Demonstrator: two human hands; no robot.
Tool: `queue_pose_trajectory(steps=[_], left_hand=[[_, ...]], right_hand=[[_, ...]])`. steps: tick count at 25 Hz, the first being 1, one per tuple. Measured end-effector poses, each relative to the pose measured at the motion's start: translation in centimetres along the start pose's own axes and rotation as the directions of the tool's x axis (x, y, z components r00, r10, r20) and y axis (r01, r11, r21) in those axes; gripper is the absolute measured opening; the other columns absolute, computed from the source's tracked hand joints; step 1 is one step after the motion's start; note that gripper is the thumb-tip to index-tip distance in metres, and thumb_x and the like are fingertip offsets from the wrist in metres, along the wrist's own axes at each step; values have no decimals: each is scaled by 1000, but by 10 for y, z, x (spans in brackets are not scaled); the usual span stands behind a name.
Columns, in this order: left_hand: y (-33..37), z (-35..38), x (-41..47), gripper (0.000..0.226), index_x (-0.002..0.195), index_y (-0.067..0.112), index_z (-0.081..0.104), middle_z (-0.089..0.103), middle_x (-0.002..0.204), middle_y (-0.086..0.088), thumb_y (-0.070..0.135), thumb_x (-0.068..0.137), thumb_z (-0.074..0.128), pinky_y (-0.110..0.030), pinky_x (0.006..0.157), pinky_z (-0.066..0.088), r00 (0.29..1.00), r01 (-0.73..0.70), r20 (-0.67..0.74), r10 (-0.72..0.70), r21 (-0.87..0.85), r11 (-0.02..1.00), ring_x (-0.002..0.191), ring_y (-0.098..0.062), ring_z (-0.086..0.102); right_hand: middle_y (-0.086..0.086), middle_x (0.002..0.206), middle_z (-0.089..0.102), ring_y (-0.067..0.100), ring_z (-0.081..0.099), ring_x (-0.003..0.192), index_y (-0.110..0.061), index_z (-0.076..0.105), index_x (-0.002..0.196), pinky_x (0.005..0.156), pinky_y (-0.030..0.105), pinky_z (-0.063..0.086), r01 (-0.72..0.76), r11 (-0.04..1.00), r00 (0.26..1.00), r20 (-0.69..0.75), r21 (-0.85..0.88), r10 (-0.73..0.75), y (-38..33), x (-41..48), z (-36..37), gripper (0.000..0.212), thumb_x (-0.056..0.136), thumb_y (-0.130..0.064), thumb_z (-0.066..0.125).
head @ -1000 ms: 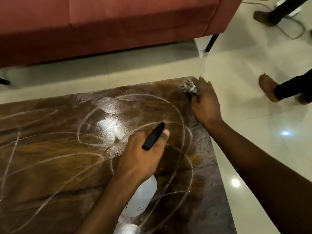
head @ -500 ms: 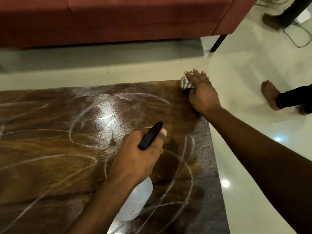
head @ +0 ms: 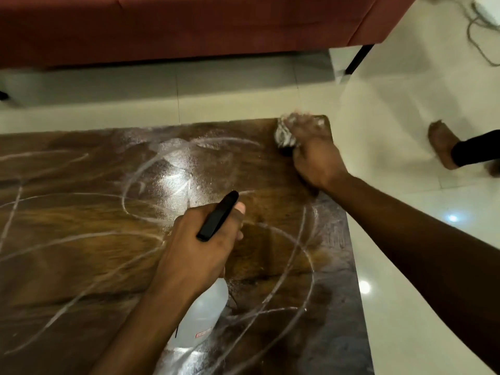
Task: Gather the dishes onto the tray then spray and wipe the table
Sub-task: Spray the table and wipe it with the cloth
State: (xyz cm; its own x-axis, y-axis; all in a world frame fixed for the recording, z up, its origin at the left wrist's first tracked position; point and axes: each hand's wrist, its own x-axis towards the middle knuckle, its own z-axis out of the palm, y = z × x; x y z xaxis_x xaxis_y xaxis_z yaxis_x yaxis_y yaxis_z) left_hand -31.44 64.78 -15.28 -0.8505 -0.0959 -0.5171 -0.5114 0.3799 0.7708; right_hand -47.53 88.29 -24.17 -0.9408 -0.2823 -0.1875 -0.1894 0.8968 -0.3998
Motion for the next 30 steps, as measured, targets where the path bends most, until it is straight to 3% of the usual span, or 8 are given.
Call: queue_pose_trajectory(steps=[5, 9, 11, 13, 18, 23, 26, 30], left_hand=[[-11, 16, -36, 63, 70, 5, 62, 55, 54, -22, 60, 100, 61, -59, 49, 52, 993, -4, 114, -11, 126, 992, 41, -37, 53], [-20, 37, -62, 70, 74, 3, 64, 56, 59, -26, 69, 97, 58, -61, 52, 54, 974, 21, 221, -51, 136, 991, 50, -45, 57], [-25, 47, -75, 73, 77, 7, 69, 59, 58, -23, 77, 92, 53, -60, 52, 54, 965, 3, 260, -45, 157, 988, 52, -46, 60], [-27, 54, -85, 65, 76, 10, 69, 59, 56, -19, 71, 95, 54, -58, 53, 55, 961, -32, 278, -14, 161, 986, 49, -41, 61], [-30, 71, -103, 72, 69, 7, 60, 56, 56, -22, 77, 86, 51, -59, 50, 52, 959, -21, 281, -24, 156, 987, 50, -46, 58], [-38, 74, -115, 79, 76, 9, 72, 61, 56, -20, 84, 79, 46, -60, 52, 55, 954, -44, 299, -9, 168, 985, 50, -46, 61], [-48, 69, -124, 74, 71, 11, 69, 60, 54, -19, 81, 81, 47, -58, 53, 55, 962, -60, 273, 8, 181, 982, 49, -43, 60], [-57, 57, -141, 62, 69, 10, 54, 47, 51, -9, 66, 96, 58, -43, 50, 40, 963, -88, 267, 42, 162, 983, 43, -25, 46]], right_hand=[[10, 171, 35, 29, 26, 162, -21, 43, 161, 133, 46, 20, 777, 629, 589, 322, 28, -741, 27, -113, 8, 49, 113, -30, 43], [13, 175, 28, 35, 25, 163, -23, 38, 165, 130, 54, 27, 210, 976, 978, 3, -61, -210, 71, -81, -15, 69, 97, -13, 41], [9, 177, 25, 34, 19, 165, -26, 35, 166, 132, 54, 24, 10, 1000, 1000, -14, 30, -9, 58, -80, -8, 78, 90, -13, 36], [11, 176, 27, 34, 19, 165, -21, 38, 166, 132, 54, 23, 204, 979, 977, 76, -31, -201, 45, -119, 6, 73, 94, -16, 37], [1, 180, 13, 25, 6, 168, -28, 20, 171, 130, 51, 30, 782, 620, 556, 511, -54, -656, 61, -238, 4, 82, 96, -13, 49], [9, 179, 15, 34, 7, 167, -21, 27, 170, 132, 55, 22, 282, 958, 955, 115, -56, -274, 61, -158, 0, 74, 99, -8, 44], [8, 180, 15, 32, 7, 167, -24, 27, 170, 132, 56, 24, 86, 996, 996, 37, 11, -86, 43, -170, 18, 73, 99, -13, 36], [5, 180, 15, 28, 9, 167, -22, 28, 169, 126, 56, 36, 238, 966, 954, 209, -97, -213, 40, -348, 38, 71, 102, -9, 46]])
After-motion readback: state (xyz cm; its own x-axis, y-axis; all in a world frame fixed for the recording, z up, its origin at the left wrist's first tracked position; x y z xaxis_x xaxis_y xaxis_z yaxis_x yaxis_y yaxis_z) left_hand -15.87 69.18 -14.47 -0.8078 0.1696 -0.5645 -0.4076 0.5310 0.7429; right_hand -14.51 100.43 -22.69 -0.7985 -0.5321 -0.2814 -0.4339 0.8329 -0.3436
